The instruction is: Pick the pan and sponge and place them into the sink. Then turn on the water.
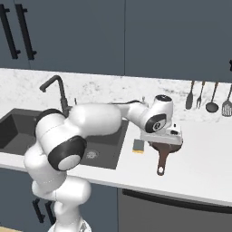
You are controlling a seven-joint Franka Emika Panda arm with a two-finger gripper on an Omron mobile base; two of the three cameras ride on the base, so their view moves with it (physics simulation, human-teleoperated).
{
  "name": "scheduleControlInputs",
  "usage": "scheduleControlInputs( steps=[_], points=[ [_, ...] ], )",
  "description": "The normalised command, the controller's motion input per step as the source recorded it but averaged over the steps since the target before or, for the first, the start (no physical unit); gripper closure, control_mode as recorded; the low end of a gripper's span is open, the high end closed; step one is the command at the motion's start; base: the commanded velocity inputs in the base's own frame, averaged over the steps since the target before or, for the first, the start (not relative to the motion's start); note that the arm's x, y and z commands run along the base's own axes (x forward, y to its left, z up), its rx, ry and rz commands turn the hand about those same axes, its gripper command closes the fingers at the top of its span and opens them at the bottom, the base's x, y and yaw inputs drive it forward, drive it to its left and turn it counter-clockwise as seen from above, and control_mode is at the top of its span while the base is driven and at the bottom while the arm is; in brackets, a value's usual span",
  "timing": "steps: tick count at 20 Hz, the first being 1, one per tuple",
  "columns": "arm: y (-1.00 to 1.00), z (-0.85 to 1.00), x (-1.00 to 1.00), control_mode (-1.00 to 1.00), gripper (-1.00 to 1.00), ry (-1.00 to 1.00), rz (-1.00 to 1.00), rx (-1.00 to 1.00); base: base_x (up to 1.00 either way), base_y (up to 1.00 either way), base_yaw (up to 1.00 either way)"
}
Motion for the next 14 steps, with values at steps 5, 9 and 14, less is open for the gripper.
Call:
scheduleControlInputs(
  steps=[5, 9, 14],
  points=[
    [-0.27, -0.27, 0.16, -1.00, -1.00, 0.01, 0.04, -0.01, 0.00, 0.00, 0.00],
    [-0.05, -0.17, 0.12, -1.00, -1.00, 0.07, 0.02, 0.01, 0.00, 0.00, 0.00],
    [-0.03, -0.36, 0.04, -1.00, -1.00, 0.11, 0.04, 0.00, 0.00, 0.00, 0.00]
  ],
)
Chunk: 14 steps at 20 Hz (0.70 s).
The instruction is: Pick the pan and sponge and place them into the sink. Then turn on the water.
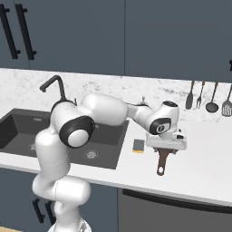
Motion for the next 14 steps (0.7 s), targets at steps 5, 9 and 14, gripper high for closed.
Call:
scheduleControlInputs(
  steps=[5, 9, 14],
  points=[
    [0.07, -0.36, 0.00, -1.00, -1.00, 0.08, 0.02, 0.00, 0.00, 0.00, 0.00],
    [0.05, -0.29, 0.00, -1.00, -1.00, 0.06, 0.01, 0.00, 0.00, 0.00, 0.00],
    [0.00, -0.22, 0.01, -1.00, -1.00, 0.09, 0.04, 0.06, 0.00, 0.00, 0.00]
  ],
)
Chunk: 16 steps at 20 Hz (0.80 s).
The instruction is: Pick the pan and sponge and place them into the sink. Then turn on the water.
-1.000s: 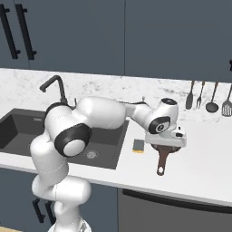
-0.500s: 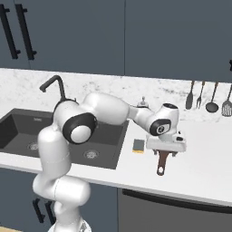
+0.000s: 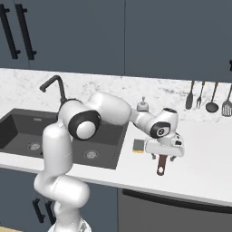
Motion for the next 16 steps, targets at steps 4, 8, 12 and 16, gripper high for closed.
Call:
scheduleControlInputs(
  steps=[4, 8, 12, 16],
  points=[
    [0.00, -0.15, 0.02, -1.00, -1.00, 0.03, 0.03, 0.03, 0.00, 0.00, 0.00],
    [0.00, -0.05, 0.04, -1.00, -1.00, 0.00, 0.00, 0.00, 0.00, 0.00, 0.00],
    [0.00, -0.05, 0.00, -1.00, -1.00, -0.01, 0.00, 0.00, 0.00, 0.00, 0.00],
    [0.00, -0.22, 0.00, -1.00, -1.00, 0.00, 0.00, 0.02, 0.00, 0.00, 0.00]
  ],
)
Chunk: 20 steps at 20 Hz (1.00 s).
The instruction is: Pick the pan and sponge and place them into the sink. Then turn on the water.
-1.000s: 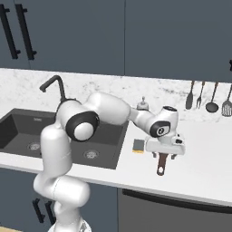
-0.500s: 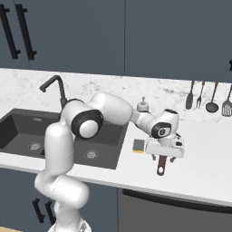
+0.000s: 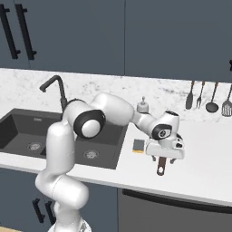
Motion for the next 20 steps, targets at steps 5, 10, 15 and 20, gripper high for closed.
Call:
scheduleControlInputs(
  steps=[5, 10, 15, 20],
  points=[
    [0.00, -0.13, 0.00, -1.00, -1.00, -0.03, 0.00, 0.01, 0.00, 0.00, 0.00],
    [0.00, -0.15, 0.06, -1.00, -1.00, -0.01, 0.00, 0.03, 0.00, 0.00, 0.00],
    [0.00, -0.19, 0.05, -1.00, 1.00, -0.01, 0.00, 0.04, 0.00, 0.00, 0.00],
    [0.00, -0.03, 0.00, -1.00, 1.00, 0.00, 0.00, 0.01, 0.00, 0.00, 0.00]
  ],
)
